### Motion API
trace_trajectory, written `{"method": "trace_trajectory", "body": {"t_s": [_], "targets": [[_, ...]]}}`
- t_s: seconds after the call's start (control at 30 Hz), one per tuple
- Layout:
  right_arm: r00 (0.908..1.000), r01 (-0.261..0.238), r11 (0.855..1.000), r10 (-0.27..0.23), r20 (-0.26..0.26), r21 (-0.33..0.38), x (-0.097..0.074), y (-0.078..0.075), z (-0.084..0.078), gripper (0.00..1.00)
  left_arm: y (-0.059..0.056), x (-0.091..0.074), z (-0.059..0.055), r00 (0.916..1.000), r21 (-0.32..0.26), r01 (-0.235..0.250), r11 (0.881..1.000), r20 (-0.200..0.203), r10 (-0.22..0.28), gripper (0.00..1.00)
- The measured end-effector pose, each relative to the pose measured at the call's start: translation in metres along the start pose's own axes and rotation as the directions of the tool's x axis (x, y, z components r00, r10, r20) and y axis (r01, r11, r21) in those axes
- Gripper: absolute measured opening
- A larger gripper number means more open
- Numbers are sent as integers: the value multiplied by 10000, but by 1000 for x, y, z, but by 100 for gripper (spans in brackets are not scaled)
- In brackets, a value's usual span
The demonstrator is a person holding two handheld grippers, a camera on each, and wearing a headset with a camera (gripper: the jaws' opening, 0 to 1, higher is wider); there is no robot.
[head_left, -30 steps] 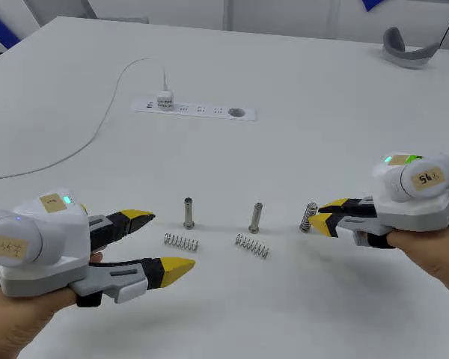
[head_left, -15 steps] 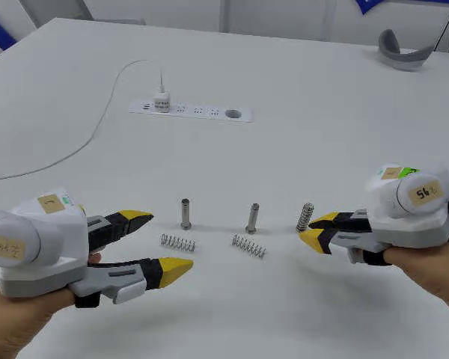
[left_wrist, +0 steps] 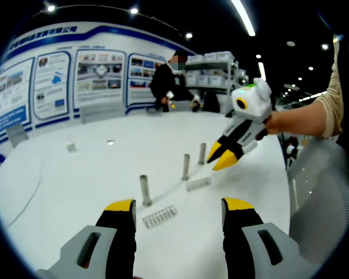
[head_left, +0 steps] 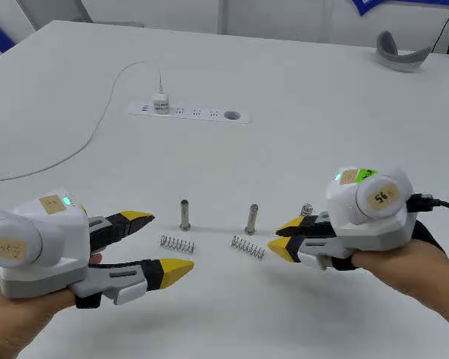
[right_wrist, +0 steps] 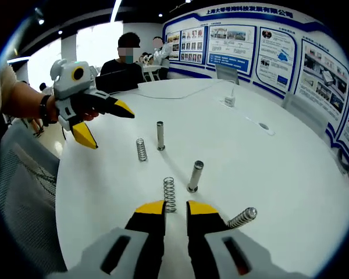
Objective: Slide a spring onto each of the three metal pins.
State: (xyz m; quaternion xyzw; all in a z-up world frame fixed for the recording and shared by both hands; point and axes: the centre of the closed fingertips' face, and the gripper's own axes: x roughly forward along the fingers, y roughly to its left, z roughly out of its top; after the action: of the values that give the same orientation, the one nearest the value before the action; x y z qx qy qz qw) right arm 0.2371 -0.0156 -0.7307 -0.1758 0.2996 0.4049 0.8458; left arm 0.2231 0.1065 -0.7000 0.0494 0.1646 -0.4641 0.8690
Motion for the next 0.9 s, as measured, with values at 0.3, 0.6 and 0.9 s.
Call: {"method": "trace_trajectory", "body": {"t_s": [0.3, 0.6, 0.9], "targets": [[9988, -459, 9979, 451, -175, -449, 22, 11, 12, 15, 1, -1, -1, 10000, -13, -14, 10000, -14, 14, 60], [9972, -590, 9965, 561, -498, -588, 40, 11, 11, 15, 1, -1, -3, 10000, -41, -11, 10000, -52, 11, 60], [9949, -699, 9957, 652, -765, -606, 51, 10, 10, 15, -2, 0, -4, 9999, -15, 26, 10000, -99, -26, 60]]}}
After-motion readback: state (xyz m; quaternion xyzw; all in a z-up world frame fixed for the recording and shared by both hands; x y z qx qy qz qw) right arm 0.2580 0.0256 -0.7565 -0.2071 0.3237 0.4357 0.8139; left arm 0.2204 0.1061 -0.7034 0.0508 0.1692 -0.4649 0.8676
